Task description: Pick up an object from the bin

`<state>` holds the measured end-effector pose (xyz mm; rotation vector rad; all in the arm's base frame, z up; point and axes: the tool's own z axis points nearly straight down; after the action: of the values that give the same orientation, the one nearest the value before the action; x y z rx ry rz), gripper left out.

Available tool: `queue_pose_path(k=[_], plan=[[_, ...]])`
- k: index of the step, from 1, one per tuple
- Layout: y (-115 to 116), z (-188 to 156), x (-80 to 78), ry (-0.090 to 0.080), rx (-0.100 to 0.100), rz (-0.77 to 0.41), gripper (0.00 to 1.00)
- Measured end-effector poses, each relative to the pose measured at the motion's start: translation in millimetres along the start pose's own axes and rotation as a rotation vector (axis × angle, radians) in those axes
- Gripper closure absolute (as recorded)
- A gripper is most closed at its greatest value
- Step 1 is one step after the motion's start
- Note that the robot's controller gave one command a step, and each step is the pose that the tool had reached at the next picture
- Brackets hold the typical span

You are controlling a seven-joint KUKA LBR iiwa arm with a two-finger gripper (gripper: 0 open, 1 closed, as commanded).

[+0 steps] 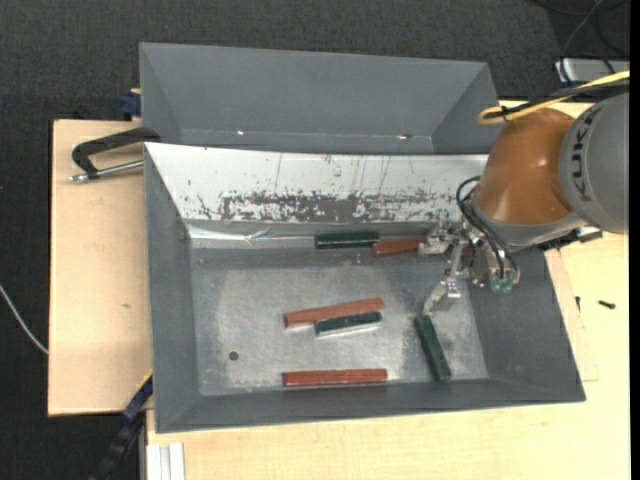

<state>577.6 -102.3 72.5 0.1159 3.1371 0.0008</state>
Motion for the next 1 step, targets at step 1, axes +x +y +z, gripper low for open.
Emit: queue_pose_path(k=[1], plan=[[0.0,-0.2,-0.1,0.0,0.0,0.0,0.0]])
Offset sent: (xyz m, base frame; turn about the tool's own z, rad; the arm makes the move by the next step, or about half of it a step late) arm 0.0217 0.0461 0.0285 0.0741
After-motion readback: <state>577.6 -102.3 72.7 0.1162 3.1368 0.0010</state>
